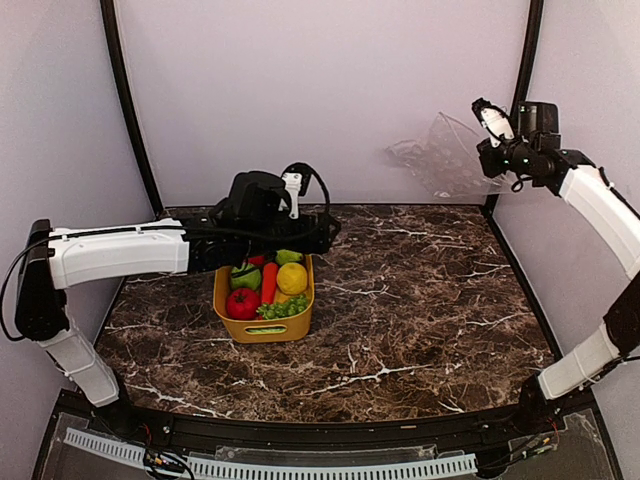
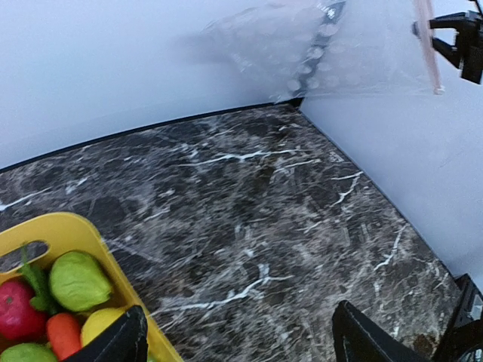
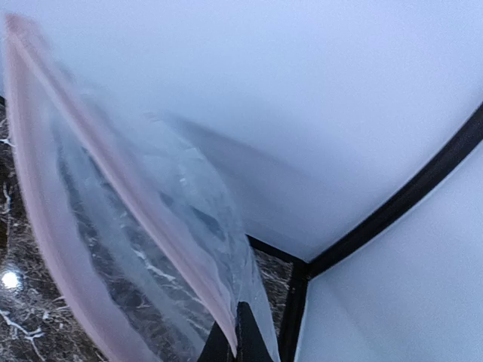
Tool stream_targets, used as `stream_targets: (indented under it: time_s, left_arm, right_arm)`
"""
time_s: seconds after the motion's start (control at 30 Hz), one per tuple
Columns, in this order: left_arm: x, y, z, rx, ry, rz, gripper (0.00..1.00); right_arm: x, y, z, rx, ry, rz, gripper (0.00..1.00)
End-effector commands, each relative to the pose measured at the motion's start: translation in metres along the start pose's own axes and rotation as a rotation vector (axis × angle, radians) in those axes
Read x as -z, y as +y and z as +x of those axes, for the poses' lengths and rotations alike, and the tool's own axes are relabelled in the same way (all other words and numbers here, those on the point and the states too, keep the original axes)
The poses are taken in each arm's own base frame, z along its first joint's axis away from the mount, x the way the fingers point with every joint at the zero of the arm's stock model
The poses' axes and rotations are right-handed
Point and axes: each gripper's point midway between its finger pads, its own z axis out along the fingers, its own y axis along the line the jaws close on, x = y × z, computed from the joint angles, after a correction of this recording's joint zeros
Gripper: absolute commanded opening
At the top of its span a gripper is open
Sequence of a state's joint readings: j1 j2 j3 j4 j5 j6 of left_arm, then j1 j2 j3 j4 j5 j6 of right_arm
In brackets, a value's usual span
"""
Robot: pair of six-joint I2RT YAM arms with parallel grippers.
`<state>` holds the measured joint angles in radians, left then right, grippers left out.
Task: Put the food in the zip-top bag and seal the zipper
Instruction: Adjust the zipper food storage bag at the corner of the board, then pick up the fake fruit from the bin.
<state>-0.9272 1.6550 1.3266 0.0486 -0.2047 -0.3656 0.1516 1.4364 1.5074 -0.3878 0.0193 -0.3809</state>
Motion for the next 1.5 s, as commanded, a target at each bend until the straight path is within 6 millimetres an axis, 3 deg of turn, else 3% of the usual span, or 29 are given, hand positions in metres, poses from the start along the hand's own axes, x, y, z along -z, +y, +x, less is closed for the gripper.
stream_targets:
  time_s: [0.0, 0.1, 0.17, 0.27, 0.43, 0.53, 0.73, 1.0, 1.47]
  left_arm:
    - [0.029, 0.064, 0.035, -0.013, 0.134, -0.215, 0.85]
    - [0.043, 0.079, 0.040, 0.007, 0.175, -0.264, 0.86]
    - [0.049, 0.085, 0.045, 0.020, 0.212, -0.283, 0.86]
    - [0.055, 0.090, 0.052, 0.017, 0.270, -0.303, 0.85]
    - [0.057, 0.098, 0.068, 0.038, 0.388, -0.341, 0.81]
    - [0.049, 0.099, 0.085, 0.067, 0.456, -0.334, 0.74]
    - [0.028, 0.101, 0.104, 0.095, 0.519, -0.322, 0.69]
    - [-0.009, 0.114, 0.102, 0.100, 0.534, -0.323, 0.85]
    - [-0.043, 0.139, 0.117, 0.106, 0.561, -0.305, 0.84]
  right_arm:
    - [-0.016, 0.098, 0.041, 0.011, 0.075, -0.288, 0.00]
    - [-0.021, 0.158, 0.079, -0.034, 0.162, -0.518, 0.00]
    - [-0.023, 0.177, 0.092, -0.092, 0.201, -0.601, 0.00]
    - [-0.023, 0.192, 0.096, -0.116, 0.204, -0.686, 0.00]
    - [-0.020, 0.203, 0.096, -0.131, 0.197, -0.755, 0.00]
    - [-0.019, 0.210, 0.100, -0.139, 0.201, -0.790, 0.00]
    - [-0.018, 0.215, 0.104, -0.131, 0.201, -0.822, 0.00]
    - [-0.012, 0.215, 0.101, -0.113, 0.181, -0.836, 0.00]
    - [0.005, 0.221, 0.095, -0.095, 0.157, -0.905, 0.00]
